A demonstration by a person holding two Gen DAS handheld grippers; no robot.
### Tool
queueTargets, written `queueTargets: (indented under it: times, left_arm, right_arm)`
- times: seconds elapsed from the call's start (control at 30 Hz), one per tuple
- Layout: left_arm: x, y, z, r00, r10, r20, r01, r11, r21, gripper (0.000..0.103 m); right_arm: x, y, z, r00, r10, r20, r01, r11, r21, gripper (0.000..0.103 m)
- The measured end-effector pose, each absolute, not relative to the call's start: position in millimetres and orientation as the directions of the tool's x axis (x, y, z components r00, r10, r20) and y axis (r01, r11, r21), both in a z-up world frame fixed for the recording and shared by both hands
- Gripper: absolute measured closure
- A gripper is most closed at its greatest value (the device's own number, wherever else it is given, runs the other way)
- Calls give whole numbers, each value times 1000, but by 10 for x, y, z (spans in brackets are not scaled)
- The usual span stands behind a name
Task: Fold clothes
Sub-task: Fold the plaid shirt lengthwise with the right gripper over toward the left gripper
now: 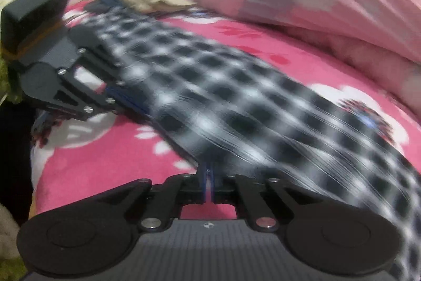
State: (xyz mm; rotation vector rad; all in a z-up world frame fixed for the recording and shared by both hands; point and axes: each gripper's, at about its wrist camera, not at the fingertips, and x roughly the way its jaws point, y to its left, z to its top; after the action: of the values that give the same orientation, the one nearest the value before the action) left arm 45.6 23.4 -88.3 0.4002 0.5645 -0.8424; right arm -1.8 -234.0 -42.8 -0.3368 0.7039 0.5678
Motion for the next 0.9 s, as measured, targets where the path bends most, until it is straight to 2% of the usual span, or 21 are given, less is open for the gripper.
queueTargets:
  times: [0.2, 0.27, 0.43, 0.5, 0.53, 0.6, 0.73, 0.9]
  left_arm:
    - [454, 382, -688, 559, -623, -547, 757, 652, 30, 102]
    - [487, 350, -664, 579, -609, -542, 738, 674, 30, 102]
    - [616, 115, -697, 537, -635, -555, 754, 657, -22, 102]
    - [682, -70, -710, 502, -662, -557, 779, 626, -42, 94]
    - [723, -174, -718, 484, -674, -558, 788, 613, -55, 78]
    - [840, -398, -740, 453, -693, -560, 797, 597, -94, 67]
    - [1058, -808, -804, 404, -716, -569, 802, 577, -157, 67]
    - [1212, -1029, -919, 398, -700, -593, 789, 591, -168, 69]
  right_arm:
    - [86, -2959, -310, 701, 252, -667, -396, 916, -69, 100]
    - [194, -3015, -327, 695, 273, -665, -392, 919, -32, 100]
    - [385, -2990, -469, 665, 240, -707, -383, 922, -47, 100]
    - [419, -3026, -493, 663, 231, -712, -371, 927, -45, 100]
    - [462, -3061, -502, 662, 235, -712, -362, 932, -29, 100]
    - [570, -3133, -515, 657, 255, -709, -344, 939, 19, 100]
    - [764, -3265, -569, 660, 291, -692, -311, 945, 101, 100]
    - [748, -3487, -556, 697, 327, -639, -289, 943, 167, 100]
